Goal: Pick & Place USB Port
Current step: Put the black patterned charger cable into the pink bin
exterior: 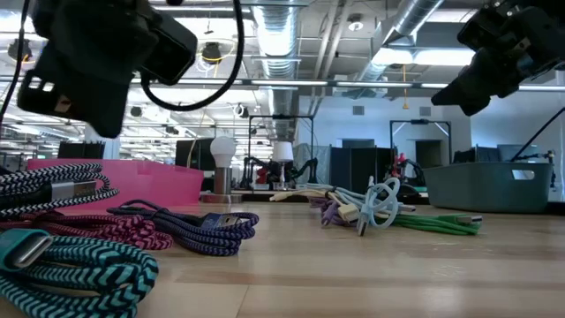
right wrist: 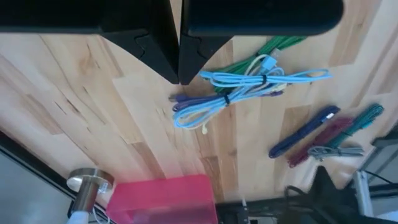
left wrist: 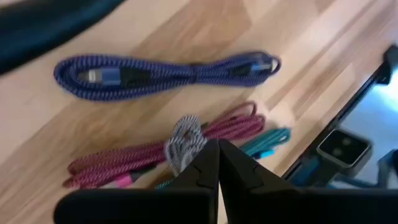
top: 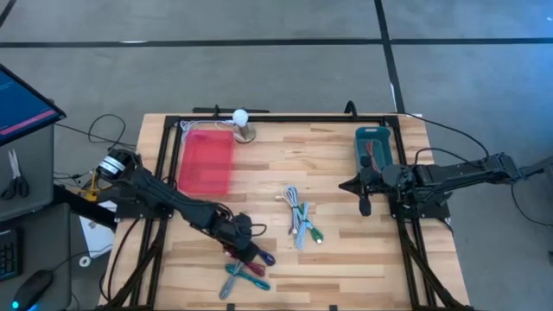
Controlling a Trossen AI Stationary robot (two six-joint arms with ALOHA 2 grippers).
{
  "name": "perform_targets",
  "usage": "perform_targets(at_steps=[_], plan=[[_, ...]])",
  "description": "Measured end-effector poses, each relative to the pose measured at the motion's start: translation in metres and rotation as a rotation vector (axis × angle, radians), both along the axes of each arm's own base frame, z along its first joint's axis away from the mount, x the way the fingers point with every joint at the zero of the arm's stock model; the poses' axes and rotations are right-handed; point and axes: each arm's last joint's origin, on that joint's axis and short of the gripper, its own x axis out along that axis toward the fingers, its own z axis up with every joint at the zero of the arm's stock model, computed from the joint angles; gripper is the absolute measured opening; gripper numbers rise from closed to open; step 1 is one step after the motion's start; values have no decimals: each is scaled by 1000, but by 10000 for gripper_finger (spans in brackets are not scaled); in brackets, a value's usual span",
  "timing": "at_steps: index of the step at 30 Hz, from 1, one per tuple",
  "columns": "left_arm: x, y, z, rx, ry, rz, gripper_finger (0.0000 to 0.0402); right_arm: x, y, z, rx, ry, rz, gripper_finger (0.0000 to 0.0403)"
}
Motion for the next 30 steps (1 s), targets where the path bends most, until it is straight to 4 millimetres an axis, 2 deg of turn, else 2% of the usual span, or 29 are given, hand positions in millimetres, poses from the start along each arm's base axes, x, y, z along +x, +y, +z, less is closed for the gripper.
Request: perform_targets(at_steps=[9, 13, 22, 26, 30], plan=[[-2, -2, 0, -64, 44, -58, 11, 5, 0, -7, 26, 52, -21, 1], [-2, -1, 0, -51, 37, -78, 42, 8, 0, -10, 29, 81, -25, 1], [-1, 0, -1, 16, -3, -61, 141, 11, 1, -14, 34, 109, -30, 1], [0, 2, -1, 74, -34, -37, 162, 12, 1, -13, 37, 95, -31, 1], [-1, 2, -3, 79, -32, -35, 167, 12, 1, -12, 39, 89, -31, 1]])
